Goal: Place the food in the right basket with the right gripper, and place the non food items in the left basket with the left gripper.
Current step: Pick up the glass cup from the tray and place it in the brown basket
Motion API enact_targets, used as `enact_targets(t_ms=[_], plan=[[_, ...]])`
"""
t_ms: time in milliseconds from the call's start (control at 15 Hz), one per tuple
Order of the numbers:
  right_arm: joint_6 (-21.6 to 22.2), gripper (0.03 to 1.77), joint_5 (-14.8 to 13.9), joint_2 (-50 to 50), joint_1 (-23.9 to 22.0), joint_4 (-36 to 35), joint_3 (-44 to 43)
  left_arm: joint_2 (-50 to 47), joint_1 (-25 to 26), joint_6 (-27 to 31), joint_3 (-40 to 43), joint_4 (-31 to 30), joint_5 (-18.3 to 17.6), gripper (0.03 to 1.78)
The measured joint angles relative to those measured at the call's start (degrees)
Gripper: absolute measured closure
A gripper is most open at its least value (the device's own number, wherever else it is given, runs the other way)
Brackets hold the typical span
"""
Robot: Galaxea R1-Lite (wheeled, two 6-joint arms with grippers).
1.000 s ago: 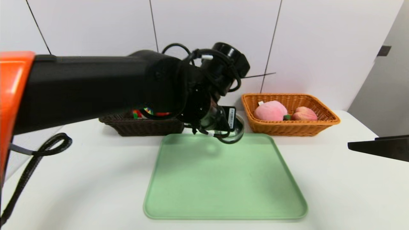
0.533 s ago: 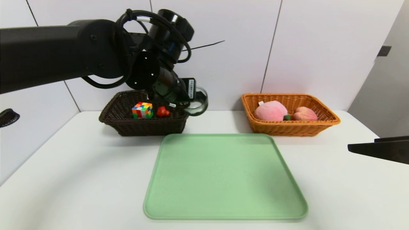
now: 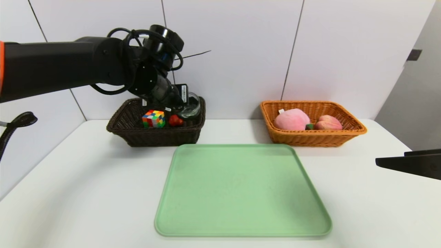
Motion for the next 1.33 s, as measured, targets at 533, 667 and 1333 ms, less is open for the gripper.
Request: enact_targets(t_ms=[533,667,1333], plan=[[0.0,0.09,0.0,-0.7,0.0,-0.3,0.8,5.0,2.6,0.1,0.0,-1.9,-2.1,1.72],[0.0,0.09,0.0,-0.7,0.0,-0.3,0.8,5.4,2.6,0.1,0.0,-1.9,-2.1,1.46],[0.0,0.09,0.0,-0.7,0.0,-0.3,0.6,2.8,3.8,0.9,-0.1,-2.4,-2.1,0.48]])
